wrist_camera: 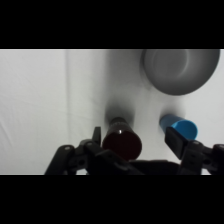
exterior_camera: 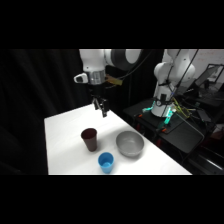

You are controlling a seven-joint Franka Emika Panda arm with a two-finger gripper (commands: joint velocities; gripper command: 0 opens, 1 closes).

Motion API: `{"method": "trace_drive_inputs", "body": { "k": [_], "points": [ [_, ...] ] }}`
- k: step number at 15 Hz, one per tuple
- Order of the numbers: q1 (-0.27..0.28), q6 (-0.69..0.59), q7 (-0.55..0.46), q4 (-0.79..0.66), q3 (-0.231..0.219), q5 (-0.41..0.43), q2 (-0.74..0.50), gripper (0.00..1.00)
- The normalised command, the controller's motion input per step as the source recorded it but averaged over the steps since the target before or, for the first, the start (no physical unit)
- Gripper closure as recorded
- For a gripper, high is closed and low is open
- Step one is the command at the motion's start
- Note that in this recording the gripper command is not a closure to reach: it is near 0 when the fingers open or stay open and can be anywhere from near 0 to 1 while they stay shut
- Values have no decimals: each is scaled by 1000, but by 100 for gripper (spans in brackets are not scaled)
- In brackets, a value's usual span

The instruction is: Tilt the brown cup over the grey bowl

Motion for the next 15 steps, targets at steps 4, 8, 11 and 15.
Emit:
{"method": "trace_drive_inputs", "body": {
  "k": [4, 8, 11, 15],
  "points": [
    [3, -79, 6, 128, 37, -10, 20, 0],
    [67, -84, 73, 472, 70, -72, 228, 0],
    [34, 128, 77, 478, 26, -76, 426, 0],
    [-32, 242, 57, 345, -6, 47, 391, 0]
  ]
}}
